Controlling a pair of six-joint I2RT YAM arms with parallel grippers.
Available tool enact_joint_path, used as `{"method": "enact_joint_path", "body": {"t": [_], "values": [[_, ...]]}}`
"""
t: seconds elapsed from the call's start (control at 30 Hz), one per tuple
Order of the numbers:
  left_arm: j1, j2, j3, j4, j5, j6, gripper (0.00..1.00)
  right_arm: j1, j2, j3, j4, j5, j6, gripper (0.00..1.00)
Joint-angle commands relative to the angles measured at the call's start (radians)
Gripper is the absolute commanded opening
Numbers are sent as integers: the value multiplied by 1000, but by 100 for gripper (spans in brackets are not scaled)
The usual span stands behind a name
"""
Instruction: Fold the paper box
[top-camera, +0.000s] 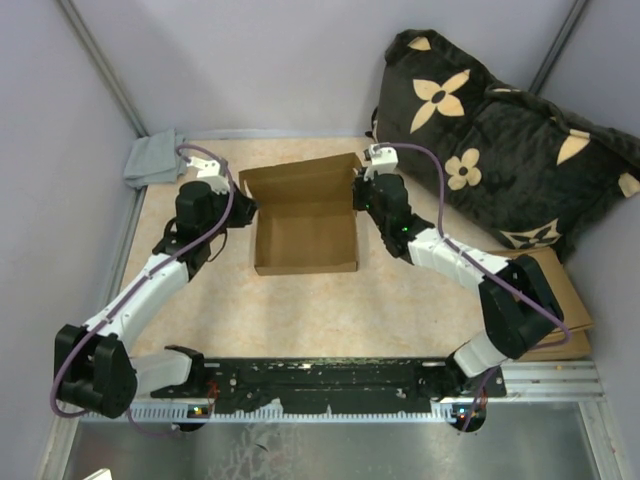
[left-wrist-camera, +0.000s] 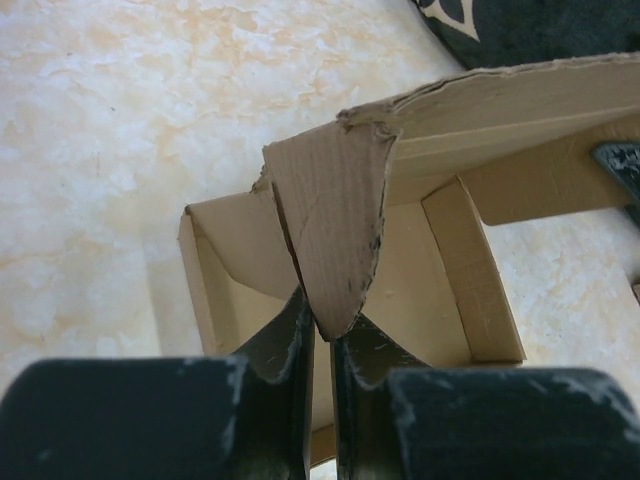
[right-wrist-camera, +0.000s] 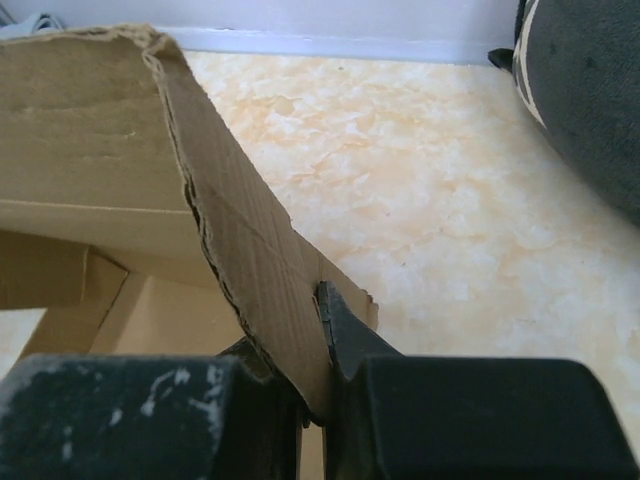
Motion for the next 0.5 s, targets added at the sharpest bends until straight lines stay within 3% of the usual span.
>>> {"method": "enact_joint_path", "body": {"t": [0.0, 0.27, 0.47], "values": [[-42, -8, 17, -92, 66, -26, 14, 37, 40, 136, -63, -1, 40, 6], [-86, -9, 12, -65, 45, -29, 14, 37, 93, 227, -121, 23, 123, 7], [-94, -12, 1, -81, 39, -23, 14, 37, 82, 133, -110, 6, 148, 9]]}}
